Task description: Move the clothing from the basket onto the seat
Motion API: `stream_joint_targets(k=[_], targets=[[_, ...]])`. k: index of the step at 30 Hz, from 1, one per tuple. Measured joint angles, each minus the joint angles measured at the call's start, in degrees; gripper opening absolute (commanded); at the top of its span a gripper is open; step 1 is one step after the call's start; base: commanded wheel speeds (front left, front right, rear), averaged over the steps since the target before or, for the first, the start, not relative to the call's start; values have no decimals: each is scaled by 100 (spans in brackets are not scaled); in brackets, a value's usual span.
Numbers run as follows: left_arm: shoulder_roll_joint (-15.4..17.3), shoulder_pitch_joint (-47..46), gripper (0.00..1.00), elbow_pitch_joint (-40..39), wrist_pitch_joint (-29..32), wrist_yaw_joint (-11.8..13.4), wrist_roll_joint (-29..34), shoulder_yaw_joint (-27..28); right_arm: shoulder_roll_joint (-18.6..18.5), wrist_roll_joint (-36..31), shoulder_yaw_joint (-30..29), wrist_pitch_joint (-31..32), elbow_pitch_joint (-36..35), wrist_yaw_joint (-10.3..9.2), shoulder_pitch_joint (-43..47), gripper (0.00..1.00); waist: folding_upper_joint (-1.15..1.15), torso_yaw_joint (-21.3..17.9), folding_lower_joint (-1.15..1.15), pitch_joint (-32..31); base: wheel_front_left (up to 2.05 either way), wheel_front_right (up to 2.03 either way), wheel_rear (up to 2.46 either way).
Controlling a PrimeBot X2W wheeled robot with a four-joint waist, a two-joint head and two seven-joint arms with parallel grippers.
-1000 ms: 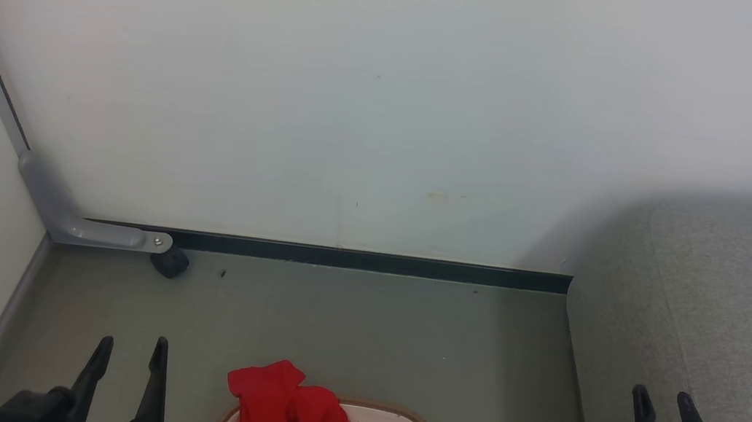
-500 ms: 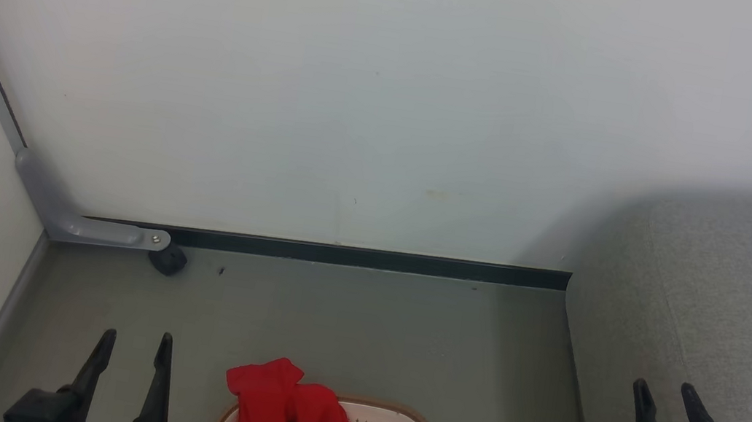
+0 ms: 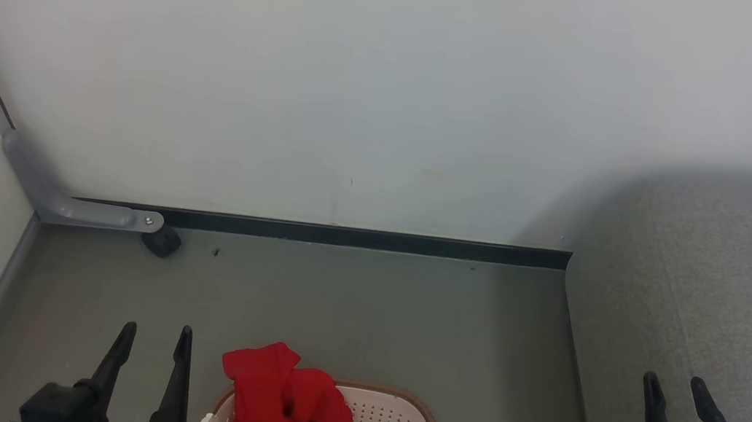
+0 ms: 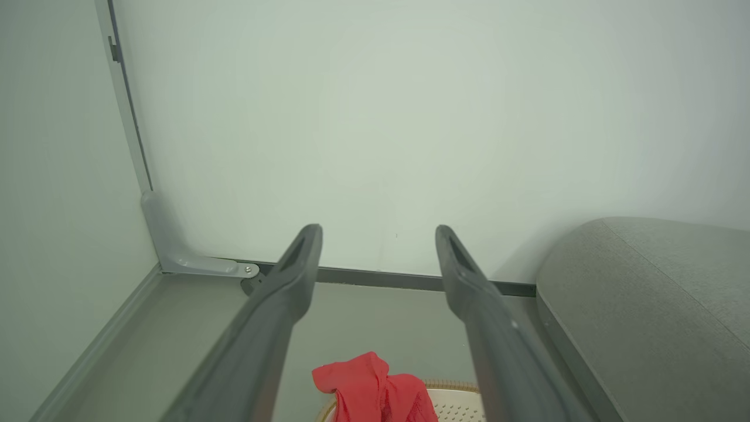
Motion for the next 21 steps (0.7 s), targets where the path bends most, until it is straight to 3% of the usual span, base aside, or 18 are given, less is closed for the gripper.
stream_joint_targets(k=[21], targets=[[-243,-840,100,767,7,-181,-1,-413,105,-46,-24,-1,-181,58,-503,100,1,-413,1,946,0,0,0]])
